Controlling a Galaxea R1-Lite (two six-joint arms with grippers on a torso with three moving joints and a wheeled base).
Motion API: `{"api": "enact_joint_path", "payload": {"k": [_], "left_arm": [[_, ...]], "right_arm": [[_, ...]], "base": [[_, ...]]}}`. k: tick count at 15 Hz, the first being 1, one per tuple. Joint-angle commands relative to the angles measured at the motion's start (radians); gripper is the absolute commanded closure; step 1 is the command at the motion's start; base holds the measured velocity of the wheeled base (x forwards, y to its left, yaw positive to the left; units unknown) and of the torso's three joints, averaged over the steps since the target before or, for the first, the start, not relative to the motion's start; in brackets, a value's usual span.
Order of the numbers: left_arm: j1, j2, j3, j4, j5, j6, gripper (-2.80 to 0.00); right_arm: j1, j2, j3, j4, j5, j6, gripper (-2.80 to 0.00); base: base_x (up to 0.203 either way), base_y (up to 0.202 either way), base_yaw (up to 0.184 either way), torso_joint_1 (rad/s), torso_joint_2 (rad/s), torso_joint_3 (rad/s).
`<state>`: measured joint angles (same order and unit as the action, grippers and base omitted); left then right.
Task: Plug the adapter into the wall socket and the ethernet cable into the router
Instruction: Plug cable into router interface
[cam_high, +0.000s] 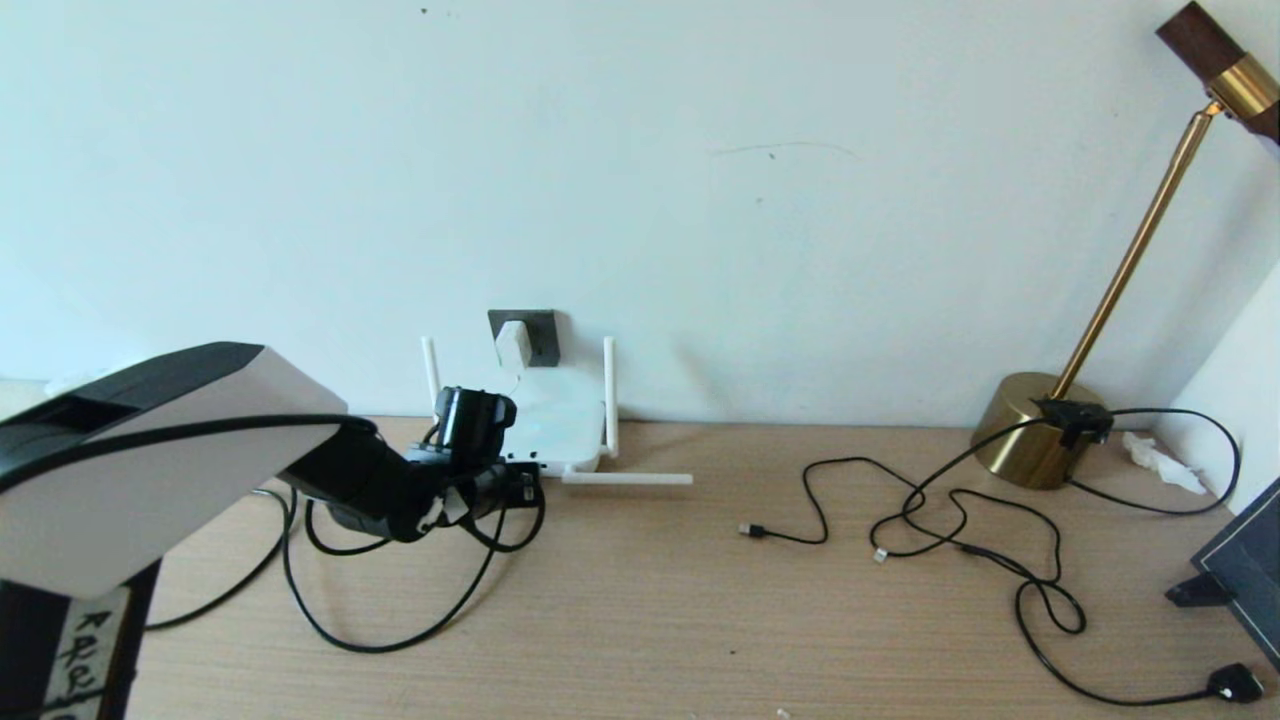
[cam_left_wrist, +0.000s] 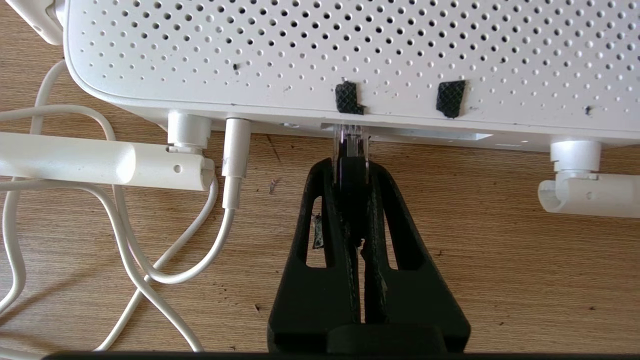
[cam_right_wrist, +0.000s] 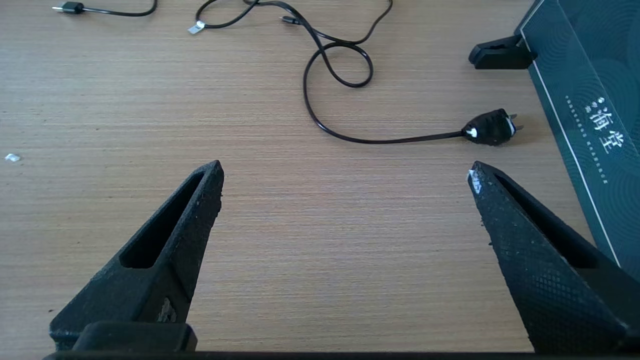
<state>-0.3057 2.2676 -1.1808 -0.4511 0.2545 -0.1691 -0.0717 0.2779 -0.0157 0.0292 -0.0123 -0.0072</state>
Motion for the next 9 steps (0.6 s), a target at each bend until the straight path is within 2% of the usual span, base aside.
{"api": "enact_joint_path", "payload": {"k": [1, 9], "left_arm": [[-0.001, -0.008, 0.009, 0.002, 0.002, -0.001, 0.0], [0.01, 0.006, -0.002, 0.002, 0.002, -0.001, 0.0]], "right_arm": [[0.0, 0.001, 0.0, 0.0, 0.0, 0.001, -2.8], [0.0, 0.001, 0.002, -0.005, -0.003, 0.009, -2.8]], "base": [[0.0, 0.0, 0.0, 0.0, 0.0, 0.0], [0.0, 0.0, 0.0, 0.0, 0.0, 0.0]]}}
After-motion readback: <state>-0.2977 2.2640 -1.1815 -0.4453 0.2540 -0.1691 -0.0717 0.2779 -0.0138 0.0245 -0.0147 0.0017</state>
